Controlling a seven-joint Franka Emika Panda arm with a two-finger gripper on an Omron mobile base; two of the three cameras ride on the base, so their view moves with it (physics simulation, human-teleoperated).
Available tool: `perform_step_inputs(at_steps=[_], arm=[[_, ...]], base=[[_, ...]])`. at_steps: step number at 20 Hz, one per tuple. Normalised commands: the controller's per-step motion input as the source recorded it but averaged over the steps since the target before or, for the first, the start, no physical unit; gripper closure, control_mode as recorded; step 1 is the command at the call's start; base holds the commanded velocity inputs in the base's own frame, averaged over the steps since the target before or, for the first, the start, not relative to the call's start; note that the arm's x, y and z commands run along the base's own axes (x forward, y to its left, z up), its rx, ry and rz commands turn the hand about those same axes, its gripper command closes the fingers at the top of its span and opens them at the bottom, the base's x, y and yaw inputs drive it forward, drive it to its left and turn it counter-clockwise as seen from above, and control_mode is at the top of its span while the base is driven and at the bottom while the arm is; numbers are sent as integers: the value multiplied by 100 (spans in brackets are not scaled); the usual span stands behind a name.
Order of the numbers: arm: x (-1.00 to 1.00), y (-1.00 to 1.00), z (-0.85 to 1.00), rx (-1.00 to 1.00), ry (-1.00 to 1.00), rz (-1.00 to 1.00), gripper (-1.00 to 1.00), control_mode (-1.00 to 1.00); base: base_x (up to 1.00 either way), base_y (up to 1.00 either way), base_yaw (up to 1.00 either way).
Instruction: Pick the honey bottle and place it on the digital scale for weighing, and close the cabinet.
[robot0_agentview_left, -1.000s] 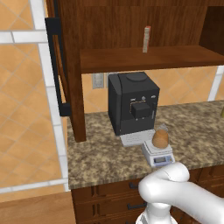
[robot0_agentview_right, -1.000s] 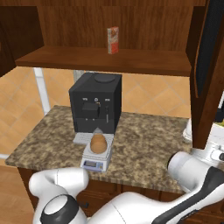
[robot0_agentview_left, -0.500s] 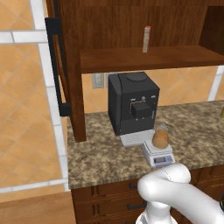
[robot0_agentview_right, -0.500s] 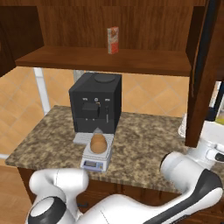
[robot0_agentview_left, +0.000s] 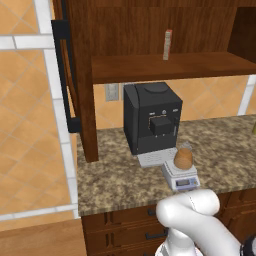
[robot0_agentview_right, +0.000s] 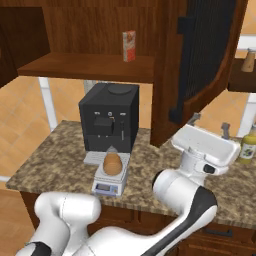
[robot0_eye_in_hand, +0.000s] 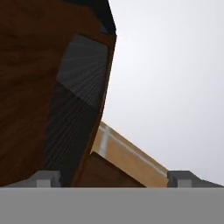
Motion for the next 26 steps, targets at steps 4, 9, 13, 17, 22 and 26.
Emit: perform_step_inputs(at_steps=[4, 9, 13, 17, 22, 26], arm=[[0, 100, 68, -27, -37, 0, -100, -100], [0, 95, 93, -23, -41, 0, -100, -100], [0, 76, 100, -19, -49, 0, -100, -100], [-1, 71, 85, -14, -75, 6, -100, -100], [0, 63, 29, -4, -98, 28, -100, -100], [25, 59, 75, 0, -78, 28, -100, -100]], base=[[0, 0, 0], [0, 0, 0], [0, 0, 0], [0, 0, 0], [0, 0, 0], [0, 0, 0]])
